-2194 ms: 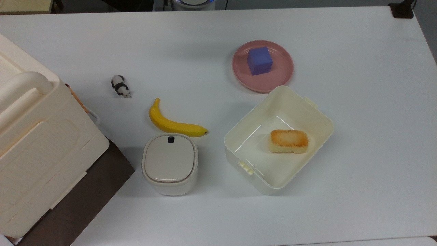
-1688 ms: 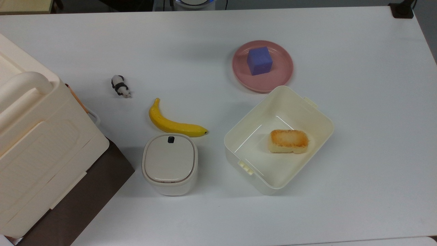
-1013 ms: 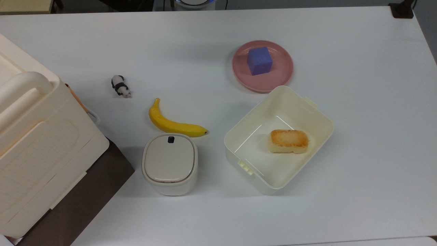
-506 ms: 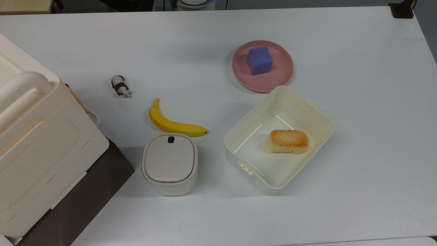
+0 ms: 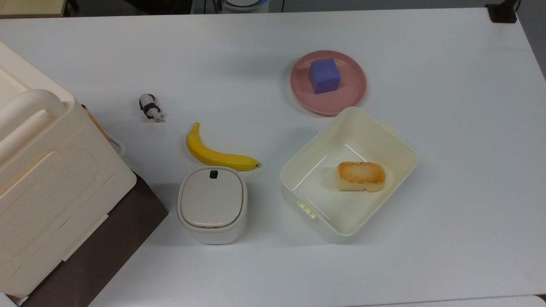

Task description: Slide open the drawer

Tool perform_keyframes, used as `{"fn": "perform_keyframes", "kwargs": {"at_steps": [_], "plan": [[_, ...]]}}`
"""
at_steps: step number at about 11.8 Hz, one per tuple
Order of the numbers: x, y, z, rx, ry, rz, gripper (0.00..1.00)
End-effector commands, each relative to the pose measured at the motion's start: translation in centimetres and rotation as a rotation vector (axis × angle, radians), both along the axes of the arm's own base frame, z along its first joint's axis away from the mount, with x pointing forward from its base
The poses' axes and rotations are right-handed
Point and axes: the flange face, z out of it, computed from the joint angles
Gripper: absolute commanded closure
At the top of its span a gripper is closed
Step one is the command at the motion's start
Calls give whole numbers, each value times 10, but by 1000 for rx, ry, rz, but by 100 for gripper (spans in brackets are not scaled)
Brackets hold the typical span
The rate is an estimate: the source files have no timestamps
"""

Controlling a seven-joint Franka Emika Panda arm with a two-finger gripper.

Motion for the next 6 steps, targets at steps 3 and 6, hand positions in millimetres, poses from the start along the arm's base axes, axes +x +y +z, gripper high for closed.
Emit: {"fn": "perform_keyframes", "kwargs": {"at_steps": [3, 6], "plan": [[3, 15, -5, 21, 4, -23, 0], [14, 5, -18, -9, 8, 24, 0]]}}
